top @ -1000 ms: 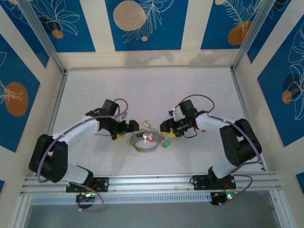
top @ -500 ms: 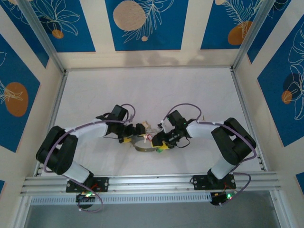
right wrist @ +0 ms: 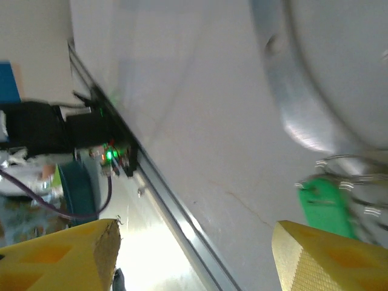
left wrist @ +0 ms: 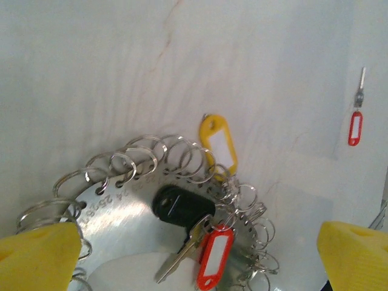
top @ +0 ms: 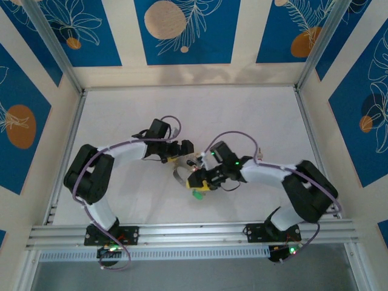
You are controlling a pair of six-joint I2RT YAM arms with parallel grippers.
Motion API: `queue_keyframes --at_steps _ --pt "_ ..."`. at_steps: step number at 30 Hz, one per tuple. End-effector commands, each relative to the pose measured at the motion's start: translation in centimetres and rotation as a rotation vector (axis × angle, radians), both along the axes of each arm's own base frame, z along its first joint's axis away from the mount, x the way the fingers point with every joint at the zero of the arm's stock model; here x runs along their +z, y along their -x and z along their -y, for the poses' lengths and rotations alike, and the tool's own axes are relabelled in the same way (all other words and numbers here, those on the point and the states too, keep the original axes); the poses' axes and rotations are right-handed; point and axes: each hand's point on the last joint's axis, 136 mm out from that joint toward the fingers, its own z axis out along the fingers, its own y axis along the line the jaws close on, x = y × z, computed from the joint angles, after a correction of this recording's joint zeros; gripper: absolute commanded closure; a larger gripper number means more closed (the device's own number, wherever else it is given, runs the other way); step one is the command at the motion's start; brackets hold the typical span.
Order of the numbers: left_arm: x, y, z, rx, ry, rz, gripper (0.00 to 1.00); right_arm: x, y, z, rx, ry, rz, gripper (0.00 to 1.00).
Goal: Put the keys on the keyring
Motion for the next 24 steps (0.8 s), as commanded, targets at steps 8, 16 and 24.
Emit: queue_keyframes --at_steps 8,16,24 --pt "1.4 2.9 -3.4 0.004 -0.068 0.019 0.0 -3.7 -1.7 6.4 -0.177 0.111 0.019 0.31" --pt "-1.0 6.0 -0.7 -0.01 0.022 -0.012 0.0 -5.0 -2.2 3.8 -0.104 0.077 -0.006 0.31" --pt "-2.1 4.2 -0.8 0.021 -0.052 0.015 0.0 -4.5 0.3 -0.7 0.024 0.032 -0.025 0.31"
